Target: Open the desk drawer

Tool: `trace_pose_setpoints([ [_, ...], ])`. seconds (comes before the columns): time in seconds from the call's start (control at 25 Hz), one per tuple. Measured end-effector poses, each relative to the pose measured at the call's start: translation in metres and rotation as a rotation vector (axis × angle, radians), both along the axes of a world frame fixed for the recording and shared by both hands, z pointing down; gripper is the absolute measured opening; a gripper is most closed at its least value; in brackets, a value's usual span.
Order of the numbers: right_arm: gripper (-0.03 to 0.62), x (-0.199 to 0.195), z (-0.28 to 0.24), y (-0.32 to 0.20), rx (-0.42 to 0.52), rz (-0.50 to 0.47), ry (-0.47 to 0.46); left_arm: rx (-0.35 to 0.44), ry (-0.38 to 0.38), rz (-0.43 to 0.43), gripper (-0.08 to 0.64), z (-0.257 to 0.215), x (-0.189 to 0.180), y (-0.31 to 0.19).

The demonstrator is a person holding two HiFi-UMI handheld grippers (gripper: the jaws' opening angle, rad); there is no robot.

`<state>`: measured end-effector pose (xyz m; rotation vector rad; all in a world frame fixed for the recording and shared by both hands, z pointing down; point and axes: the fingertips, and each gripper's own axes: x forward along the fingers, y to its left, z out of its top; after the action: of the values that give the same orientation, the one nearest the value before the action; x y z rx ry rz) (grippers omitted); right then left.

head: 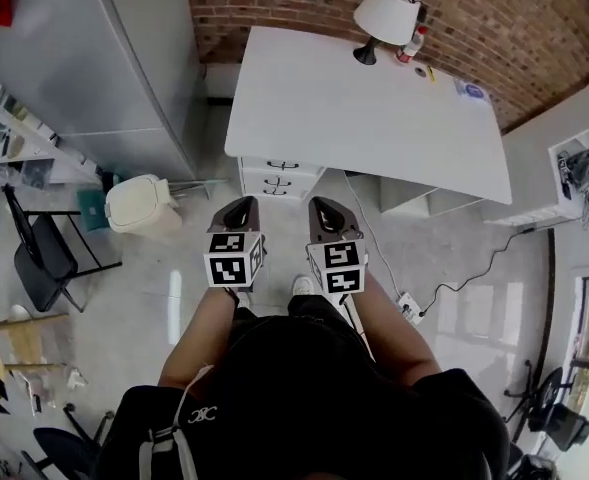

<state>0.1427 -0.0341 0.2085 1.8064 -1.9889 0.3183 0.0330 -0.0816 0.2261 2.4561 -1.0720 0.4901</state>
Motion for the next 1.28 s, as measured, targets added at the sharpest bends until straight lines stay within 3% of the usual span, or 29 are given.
trace_pose_setpoints([
  [0.24, -0.008, 0.007, 0.045, -0.038, -0.076, -0.154, -0.022, -0.059, -0.045, -0.128, -0.001, 0.038, 0.009, -0.013],
  [0.44, -0.008, -0.002, 0.105, -0.067, -0.12, -0.273, 0.039, -0.095, -0.053, -0.202, 0.0, 0.084, 0.004, -0.03],
  [0.8, -0.008, -0.004, 0.255, -0.09, -0.17, -0.267, 0.14, -0.123, -0.081, -0.198, -0.001, 0.222, -0.022, -0.054],
  [1.28, -0.008, 0.013, 0.54, -0.14, -0.199, -0.339, 0.341, -0.025, -0.082, -0.145, -0.002, 0.464, -0.012, -0.106],
])
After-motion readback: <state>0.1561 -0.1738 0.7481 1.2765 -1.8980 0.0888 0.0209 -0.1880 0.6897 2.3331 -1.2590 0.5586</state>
